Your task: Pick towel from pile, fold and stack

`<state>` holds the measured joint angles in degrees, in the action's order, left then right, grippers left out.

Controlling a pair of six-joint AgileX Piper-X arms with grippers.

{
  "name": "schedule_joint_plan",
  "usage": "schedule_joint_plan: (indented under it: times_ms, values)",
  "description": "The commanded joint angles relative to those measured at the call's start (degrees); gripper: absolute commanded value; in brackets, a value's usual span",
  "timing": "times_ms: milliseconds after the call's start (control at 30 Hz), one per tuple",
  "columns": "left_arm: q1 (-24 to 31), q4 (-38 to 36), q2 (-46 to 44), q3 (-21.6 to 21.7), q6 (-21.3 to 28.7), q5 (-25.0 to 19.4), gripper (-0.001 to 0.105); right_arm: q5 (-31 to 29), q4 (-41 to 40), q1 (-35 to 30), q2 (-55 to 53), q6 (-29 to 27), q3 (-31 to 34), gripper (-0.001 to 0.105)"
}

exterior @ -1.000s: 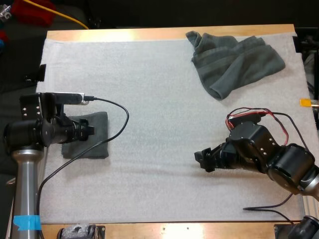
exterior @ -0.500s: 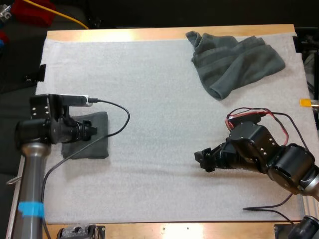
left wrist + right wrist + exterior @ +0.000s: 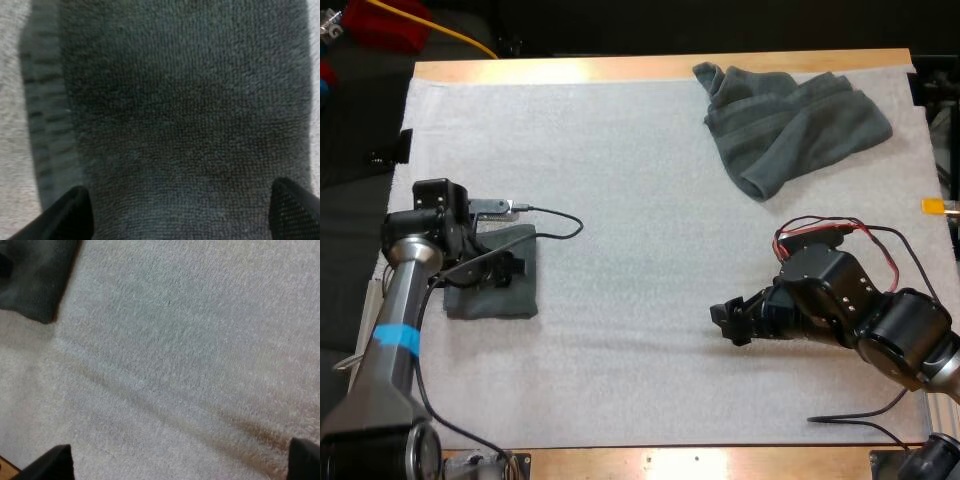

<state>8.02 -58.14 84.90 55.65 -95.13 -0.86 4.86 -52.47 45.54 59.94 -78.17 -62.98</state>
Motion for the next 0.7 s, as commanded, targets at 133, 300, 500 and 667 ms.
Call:
schedule_joint_plan:
  times_ms: [133, 300, 500, 667]
  values:
    - [-0.1, -0.2, 3.0, 0.1, -1.1, -1.2, 0.069, 0.5, -0.4, 0.1, -0.4, -0.1, -0.3, 0.081]
    - [-0.1, -0.1, 5.6, 0.1, -2.6, -1.5, 0.069, 0.5, -0.4, 0.1, -0.4, -0.1, -0.3, 0.081]
    - [-0.1, -0.8, 9.0, 0.1, -2.6, -1.5, 0.069, 0.4, -0.4, 0.1, -0.4, -0.1, -0.3, 0.081]
    - [-0.1, -0.9, 9.9, 0.1, -2.5, -1.5, 0.069, 0.4, -0.4, 0.1, -0.4, -0.1, -0.3, 0.081]
